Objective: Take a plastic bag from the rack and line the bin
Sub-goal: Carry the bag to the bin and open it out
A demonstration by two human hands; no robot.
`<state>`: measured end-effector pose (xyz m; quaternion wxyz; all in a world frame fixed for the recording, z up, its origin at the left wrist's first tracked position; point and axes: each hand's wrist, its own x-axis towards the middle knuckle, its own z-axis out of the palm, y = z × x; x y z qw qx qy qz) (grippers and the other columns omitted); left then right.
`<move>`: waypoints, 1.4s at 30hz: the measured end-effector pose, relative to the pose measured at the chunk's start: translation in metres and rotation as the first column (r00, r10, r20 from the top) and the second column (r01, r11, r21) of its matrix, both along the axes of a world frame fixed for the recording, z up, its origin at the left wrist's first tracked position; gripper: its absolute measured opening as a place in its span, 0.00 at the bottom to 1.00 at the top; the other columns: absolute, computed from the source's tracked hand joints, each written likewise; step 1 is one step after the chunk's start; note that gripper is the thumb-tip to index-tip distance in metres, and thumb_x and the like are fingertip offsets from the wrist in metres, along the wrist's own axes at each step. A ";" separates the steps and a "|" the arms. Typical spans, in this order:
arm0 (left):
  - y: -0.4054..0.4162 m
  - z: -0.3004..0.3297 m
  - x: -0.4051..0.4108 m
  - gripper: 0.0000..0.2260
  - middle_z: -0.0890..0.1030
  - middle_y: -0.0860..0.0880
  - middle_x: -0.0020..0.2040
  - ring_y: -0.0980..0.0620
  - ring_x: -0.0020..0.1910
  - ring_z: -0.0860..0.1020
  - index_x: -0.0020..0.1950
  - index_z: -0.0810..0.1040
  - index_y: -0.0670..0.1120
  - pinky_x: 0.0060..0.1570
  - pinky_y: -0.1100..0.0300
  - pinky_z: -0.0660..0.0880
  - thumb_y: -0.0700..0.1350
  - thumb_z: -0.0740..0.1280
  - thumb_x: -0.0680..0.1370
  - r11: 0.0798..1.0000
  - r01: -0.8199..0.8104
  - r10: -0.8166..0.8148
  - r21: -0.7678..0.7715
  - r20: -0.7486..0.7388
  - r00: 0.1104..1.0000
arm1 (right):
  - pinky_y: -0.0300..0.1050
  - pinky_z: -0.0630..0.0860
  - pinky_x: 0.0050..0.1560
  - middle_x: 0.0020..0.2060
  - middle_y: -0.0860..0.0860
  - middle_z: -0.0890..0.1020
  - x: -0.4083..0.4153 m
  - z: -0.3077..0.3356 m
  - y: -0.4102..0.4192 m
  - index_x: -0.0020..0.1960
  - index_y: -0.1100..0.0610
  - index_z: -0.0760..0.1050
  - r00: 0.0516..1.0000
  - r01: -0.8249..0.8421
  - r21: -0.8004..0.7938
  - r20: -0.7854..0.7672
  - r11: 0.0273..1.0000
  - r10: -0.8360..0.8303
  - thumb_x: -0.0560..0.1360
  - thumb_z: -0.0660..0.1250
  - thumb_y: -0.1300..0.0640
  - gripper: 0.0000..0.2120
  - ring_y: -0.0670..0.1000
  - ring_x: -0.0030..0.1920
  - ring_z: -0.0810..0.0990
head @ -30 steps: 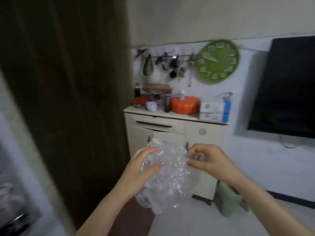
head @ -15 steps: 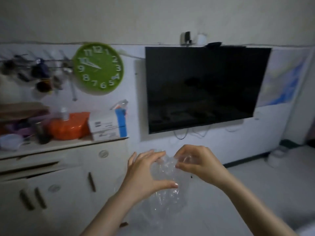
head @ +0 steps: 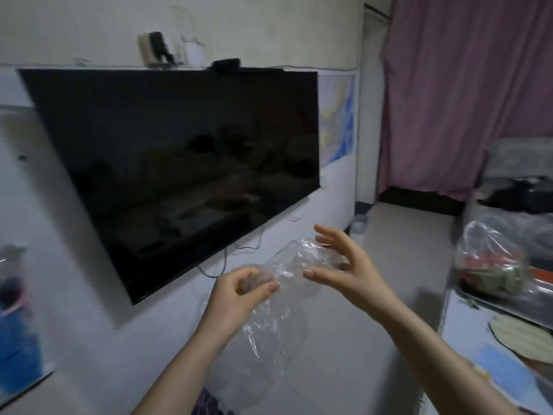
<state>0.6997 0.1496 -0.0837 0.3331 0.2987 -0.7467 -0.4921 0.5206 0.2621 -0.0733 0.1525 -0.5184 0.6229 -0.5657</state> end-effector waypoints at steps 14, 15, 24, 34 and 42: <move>-0.215 -0.002 -0.277 0.21 0.85 0.50 0.42 0.53 0.43 0.84 0.48 0.80 0.46 0.44 0.59 0.77 0.54 0.76 0.61 0.970 0.127 -0.107 0.208 -0.104 0.989 | 0.47 0.62 0.68 0.71 0.36 0.54 -0.234 -0.026 -0.179 0.68 0.30 0.53 0.971 0.236 -0.051 -0.040 0.971 -0.238 0.60 0.70 0.31 0.42 0.40 0.71 0.57; -0.230 -0.003 -0.297 0.23 0.85 0.48 0.46 0.50 0.46 0.83 0.50 0.80 0.45 0.48 0.54 0.78 0.54 0.76 0.60 0.966 0.123 -0.098 0.226 -0.122 0.988 | 0.48 0.63 0.68 0.71 0.36 0.56 -0.251 -0.028 -0.191 0.68 0.30 0.52 0.969 0.245 -0.030 0.025 0.969 -0.244 0.59 0.70 0.30 0.43 0.41 0.70 0.60; -0.345 -0.026 -0.488 0.28 0.82 0.43 0.53 0.43 0.50 0.82 0.53 0.77 0.48 0.52 0.41 0.78 0.56 0.77 0.57 0.945 0.190 -0.142 0.265 -0.191 0.971 | 0.35 0.78 0.41 0.53 0.43 0.76 -0.397 -0.048 -0.295 0.60 0.36 0.66 0.891 0.336 -0.012 0.328 0.942 -0.313 0.59 0.77 0.47 0.33 0.41 0.41 0.81; -0.460 -0.007 -0.718 0.44 0.70 0.55 0.65 0.55 0.63 0.69 0.68 0.65 0.58 0.58 0.57 0.68 0.63 0.75 0.55 0.909 0.415 -0.416 -0.032 -0.098 0.904 | 0.33 0.72 0.39 0.39 0.50 0.76 -0.600 -0.038 -0.399 0.55 0.44 0.72 0.728 0.681 -0.088 0.183 0.727 -0.660 0.65 0.76 0.61 0.24 0.49 0.38 0.74; -0.460 -0.004 -0.914 0.42 0.81 0.52 0.51 0.56 0.51 0.79 0.57 0.78 0.51 0.50 0.58 0.75 0.71 0.73 0.49 0.868 0.496 -0.496 0.005 0.021 0.868 | 0.28 0.71 0.36 0.38 0.44 0.74 -0.766 -0.047 -0.427 0.57 0.42 0.65 0.629 0.777 -0.077 0.030 0.625 -0.777 0.63 0.77 0.57 0.30 0.41 0.34 0.73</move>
